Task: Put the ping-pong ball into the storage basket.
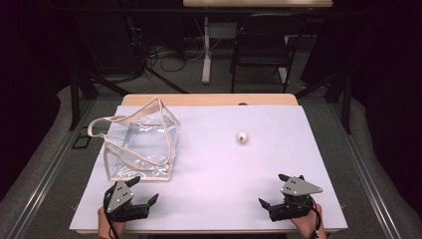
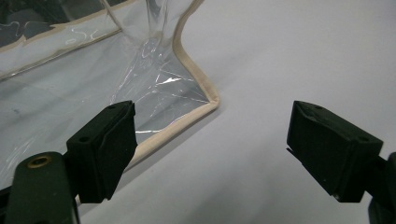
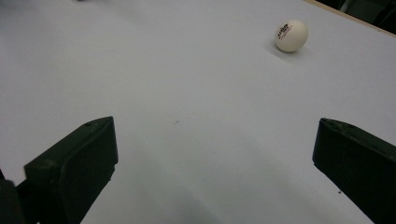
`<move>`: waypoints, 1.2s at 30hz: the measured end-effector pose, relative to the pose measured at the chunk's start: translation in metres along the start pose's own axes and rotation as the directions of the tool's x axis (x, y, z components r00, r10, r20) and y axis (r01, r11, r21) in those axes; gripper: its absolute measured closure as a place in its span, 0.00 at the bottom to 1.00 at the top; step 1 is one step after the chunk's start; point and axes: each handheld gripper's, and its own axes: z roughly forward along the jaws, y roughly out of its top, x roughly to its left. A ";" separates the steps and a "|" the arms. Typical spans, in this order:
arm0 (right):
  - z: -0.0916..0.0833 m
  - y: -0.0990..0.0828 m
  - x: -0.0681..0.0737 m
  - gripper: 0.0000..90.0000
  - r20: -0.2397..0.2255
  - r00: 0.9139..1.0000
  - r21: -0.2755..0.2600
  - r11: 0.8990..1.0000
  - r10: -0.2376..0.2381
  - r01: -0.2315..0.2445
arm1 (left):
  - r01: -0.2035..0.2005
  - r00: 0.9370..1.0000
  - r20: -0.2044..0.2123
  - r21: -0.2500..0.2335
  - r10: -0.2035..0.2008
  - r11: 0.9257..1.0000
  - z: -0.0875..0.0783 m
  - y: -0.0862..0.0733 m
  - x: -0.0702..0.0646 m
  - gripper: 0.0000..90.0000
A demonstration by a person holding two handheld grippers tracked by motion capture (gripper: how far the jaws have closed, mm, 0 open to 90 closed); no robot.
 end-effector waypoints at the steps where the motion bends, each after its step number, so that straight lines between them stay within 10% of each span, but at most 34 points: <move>1: 0.000 0.001 0.000 0.00 -0.002 1.000 0.003 1.000 -0.001 0.001 | -0.002 1.000 0.001 -0.002 0.002 1.000 0.000 0.000 0.000 0.18; 36: 0.027 0.029 -0.013 0.00 -0.001 1.000 0.067 0.997 0.025 -0.025 | 0.000 1.000 0.004 0.004 0.000 1.000 0.001 -0.002 0.000 0.18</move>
